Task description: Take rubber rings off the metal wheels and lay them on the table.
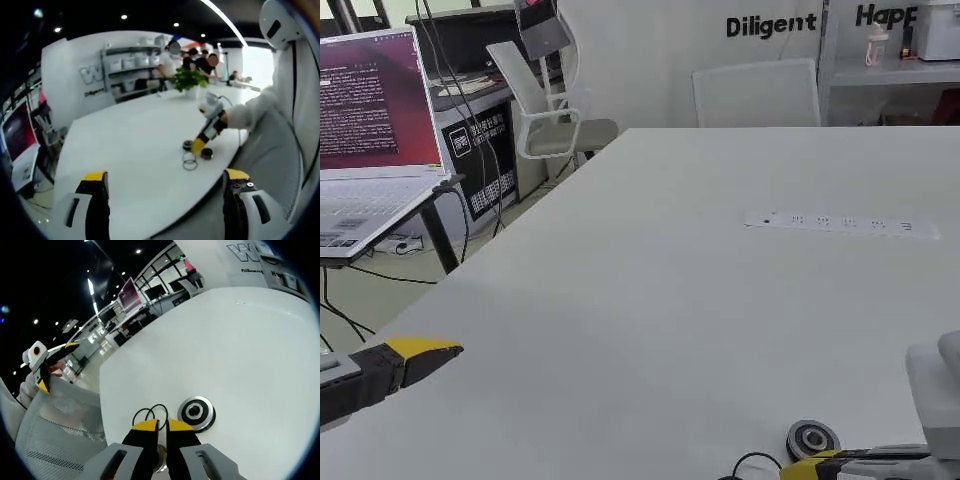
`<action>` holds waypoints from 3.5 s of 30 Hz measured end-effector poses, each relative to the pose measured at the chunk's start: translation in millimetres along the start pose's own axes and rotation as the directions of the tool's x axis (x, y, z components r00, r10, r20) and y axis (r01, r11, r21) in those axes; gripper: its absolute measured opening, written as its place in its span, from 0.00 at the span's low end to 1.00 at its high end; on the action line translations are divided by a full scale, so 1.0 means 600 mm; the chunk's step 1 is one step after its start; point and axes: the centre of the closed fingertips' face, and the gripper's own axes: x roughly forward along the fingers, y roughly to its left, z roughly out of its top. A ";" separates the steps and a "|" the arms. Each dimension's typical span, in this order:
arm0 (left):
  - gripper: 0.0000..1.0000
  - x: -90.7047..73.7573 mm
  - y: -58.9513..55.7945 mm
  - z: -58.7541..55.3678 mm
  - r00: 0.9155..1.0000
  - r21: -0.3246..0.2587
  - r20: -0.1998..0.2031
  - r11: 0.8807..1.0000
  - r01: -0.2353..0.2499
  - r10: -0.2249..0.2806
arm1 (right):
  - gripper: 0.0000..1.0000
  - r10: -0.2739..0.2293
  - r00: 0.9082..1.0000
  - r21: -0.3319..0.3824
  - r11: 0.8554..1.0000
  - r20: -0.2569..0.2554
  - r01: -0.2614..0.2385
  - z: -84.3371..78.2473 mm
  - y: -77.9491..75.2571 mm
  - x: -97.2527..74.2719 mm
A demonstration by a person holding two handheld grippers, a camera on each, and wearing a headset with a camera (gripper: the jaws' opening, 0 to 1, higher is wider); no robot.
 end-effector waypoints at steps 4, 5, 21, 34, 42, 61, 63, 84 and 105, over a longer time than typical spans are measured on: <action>0.96 0.003 0.000 0.003 1.000 0.002 0.002 1.000 0.001 -0.001 | 0.03 -0.007 1.000 -0.012 1.000 -0.007 0.007 -0.002 -0.004 -0.002; 0.96 0.003 0.000 0.004 1.000 0.004 0.004 1.000 0.003 -0.003 | 0.03 -0.010 1.000 -0.011 1.000 -0.007 0.010 -0.003 -0.006 -0.003; 0.95 0.031 -0.006 0.034 0.998 0.045 0.008 0.997 0.062 -0.063 | 0.09 -0.016 0.997 -0.084 0.996 0.072 0.022 0.004 -0.016 -0.062; 0.92 0.077 -0.028 0.081 0.982 0.146 0.014 0.972 0.184 -0.188 | 0.24 -0.076 0.989 -0.176 0.980 0.126 0.098 0.013 -0.041 -0.067; 0.89 0.127 -0.055 0.105 0.956 0.218 -0.015 0.932 0.289 -0.293 | 0.26 -0.068 0.989 -0.201 0.975 0.133 0.094 0.014 -0.044 -0.067; 0.81 0.249 -0.106 0.139 0.894 0.224 -0.003 0.871 0.437 -0.447 | 0.26 -0.073 0.987 -0.310 0.944 0.144 0.115 0.014 -0.055 -0.066; 0.76 0.261 -0.106 0.135 0.893 0.211 -0.004 0.872 0.441 -0.450 | 0.25 -0.085 0.985 -0.306 0.943 0.153 0.129 0.015 -0.058 -0.064; 0.51 0.362 -0.135 0.044 0.855 0.152 -0.134 0.842 0.518 -0.502 | 0.23 -0.072 0.989 -0.345 0.932 0.131 0.114 0.006 -0.060 -0.047; 0.18 0.409 -0.137 -0.018 0.854 0.109 -0.206 0.856 0.506 -0.478 | 0.20 -0.057 0.990 -0.379 0.920 0.125 0.101 0.006 -0.068 -0.044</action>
